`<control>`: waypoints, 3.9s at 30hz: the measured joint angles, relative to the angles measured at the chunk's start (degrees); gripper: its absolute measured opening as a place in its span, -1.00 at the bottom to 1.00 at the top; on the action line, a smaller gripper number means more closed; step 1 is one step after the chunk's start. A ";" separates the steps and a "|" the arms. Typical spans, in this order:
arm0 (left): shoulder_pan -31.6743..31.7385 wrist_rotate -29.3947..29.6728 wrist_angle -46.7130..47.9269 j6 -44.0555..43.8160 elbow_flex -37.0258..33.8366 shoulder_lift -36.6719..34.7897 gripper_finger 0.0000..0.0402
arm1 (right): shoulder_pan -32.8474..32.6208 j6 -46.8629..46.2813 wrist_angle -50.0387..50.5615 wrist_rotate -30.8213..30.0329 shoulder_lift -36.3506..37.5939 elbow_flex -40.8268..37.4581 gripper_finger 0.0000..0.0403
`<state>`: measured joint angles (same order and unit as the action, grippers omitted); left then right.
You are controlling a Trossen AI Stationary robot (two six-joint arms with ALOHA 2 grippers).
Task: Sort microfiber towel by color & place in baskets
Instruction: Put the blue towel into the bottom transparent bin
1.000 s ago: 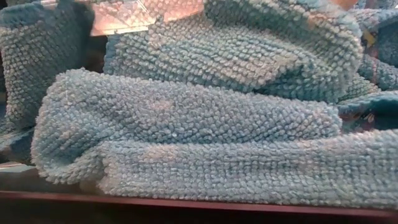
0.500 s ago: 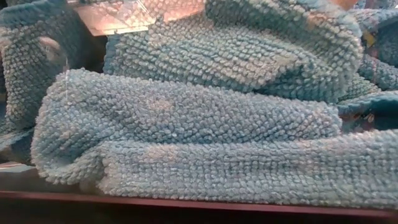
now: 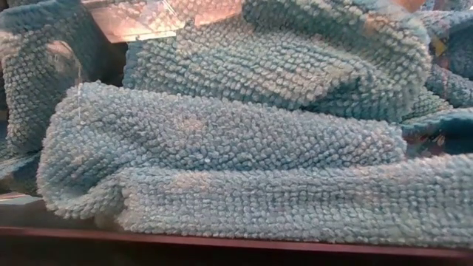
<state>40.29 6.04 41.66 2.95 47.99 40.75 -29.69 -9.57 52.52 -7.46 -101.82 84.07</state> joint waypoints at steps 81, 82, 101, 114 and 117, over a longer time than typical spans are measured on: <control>-44.09 -22.46 -54.01 -3.82 -2.01 23.12 -0.93 | 14.65 49.64 -48.16 -24.11 5.07 -0.02 -0.02; -44.09 -22.34 -54.25 -4.05 -1.99 23.40 -0.92 | 14.49 49.71 -48.04 -24.13 5.07 -0.02 -0.10; -45.70 -14.87 -50.31 -1.82 -1.95 21.30 0.21 | 7.91 46.98 -40.68 -29.54 5.59 -0.02 -0.96; -46.47 -10.10 -37.70 -1.12 -1.99 20.15 0.25 | 0.91 38.82 -33.23 -21.09 7.52 -0.02 -0.97; -46.82 -8.59 -36.06 -1.85 -1.99 20.17 0.25 | -0.07 36.64 -31.14 -14.35 7.85 0.00 -0.98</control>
<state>-6.53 -2.55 5.60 1.10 46.00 60.93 -29.76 27.07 21.38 -21.82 -93.97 84.07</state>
